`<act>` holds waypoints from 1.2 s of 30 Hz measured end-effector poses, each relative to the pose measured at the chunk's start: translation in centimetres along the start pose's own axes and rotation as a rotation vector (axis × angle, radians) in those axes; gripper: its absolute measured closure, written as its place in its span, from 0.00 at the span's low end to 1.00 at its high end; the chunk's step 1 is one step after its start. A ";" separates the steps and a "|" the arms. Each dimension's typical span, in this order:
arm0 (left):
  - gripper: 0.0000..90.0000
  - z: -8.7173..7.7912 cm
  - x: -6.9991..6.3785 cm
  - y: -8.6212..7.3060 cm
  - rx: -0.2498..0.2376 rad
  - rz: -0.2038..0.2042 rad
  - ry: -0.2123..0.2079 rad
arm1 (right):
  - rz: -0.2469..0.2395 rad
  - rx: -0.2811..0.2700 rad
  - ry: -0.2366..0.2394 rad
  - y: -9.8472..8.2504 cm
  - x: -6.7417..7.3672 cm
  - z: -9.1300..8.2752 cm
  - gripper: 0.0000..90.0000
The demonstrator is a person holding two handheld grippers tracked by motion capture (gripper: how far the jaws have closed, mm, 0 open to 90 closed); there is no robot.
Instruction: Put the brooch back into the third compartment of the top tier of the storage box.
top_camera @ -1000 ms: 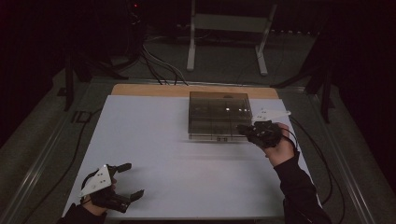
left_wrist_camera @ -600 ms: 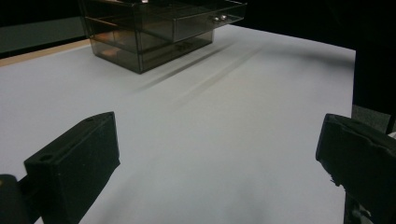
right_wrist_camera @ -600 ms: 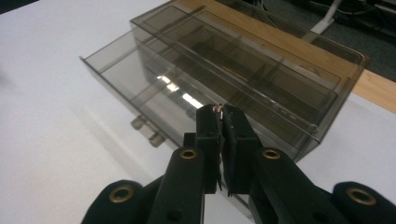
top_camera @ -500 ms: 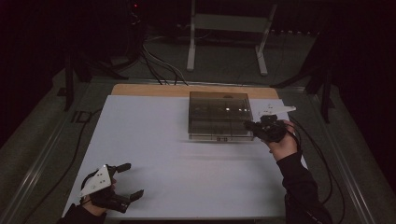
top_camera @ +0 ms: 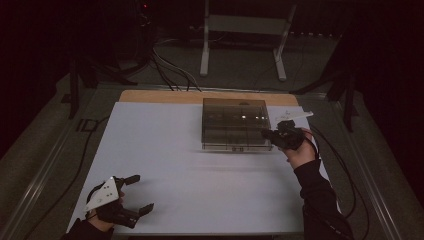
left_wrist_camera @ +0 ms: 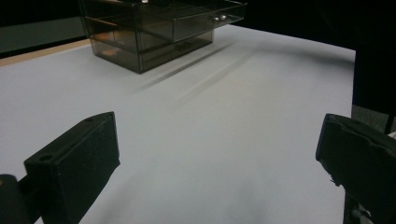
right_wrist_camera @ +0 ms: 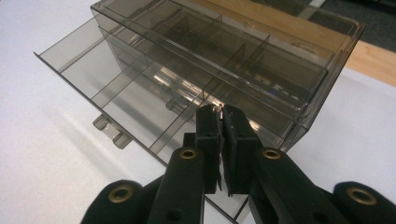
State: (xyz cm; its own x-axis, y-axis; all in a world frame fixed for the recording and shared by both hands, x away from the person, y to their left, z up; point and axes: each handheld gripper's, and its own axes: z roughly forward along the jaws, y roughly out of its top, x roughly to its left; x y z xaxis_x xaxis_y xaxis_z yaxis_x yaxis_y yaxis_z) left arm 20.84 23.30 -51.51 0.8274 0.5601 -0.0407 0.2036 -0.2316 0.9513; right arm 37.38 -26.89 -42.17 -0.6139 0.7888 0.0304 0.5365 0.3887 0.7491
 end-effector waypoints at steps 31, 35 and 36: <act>0.01 -0.1 0.1 0.0 -0.005 -0.007 0.001 | 0.029 -0.020 -0.009 0.4 -1.1 1.1 0.77; 0.01 0.0 0.1 0.0 -0.003 -0.006 -0.002 | 0.031 -0.042 -0.004 0.5 -1.0 0.6 0.67; 0.01 0.0 0.0 0.0 -0.003 -0.006 -0.001 | 0.031 -0.045 -0.003 0.5 -1.0 0.5 0.65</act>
State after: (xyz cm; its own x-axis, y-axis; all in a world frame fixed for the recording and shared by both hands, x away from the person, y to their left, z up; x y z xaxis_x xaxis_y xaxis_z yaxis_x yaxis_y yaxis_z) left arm 20.88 23.30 -51.55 0.8268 0.5605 -0.0471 0.2075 -0.2260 0.9518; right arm 38.54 -27.24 -42.09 -0.5957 0.8015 0.0521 0.5287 0.3424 0.7767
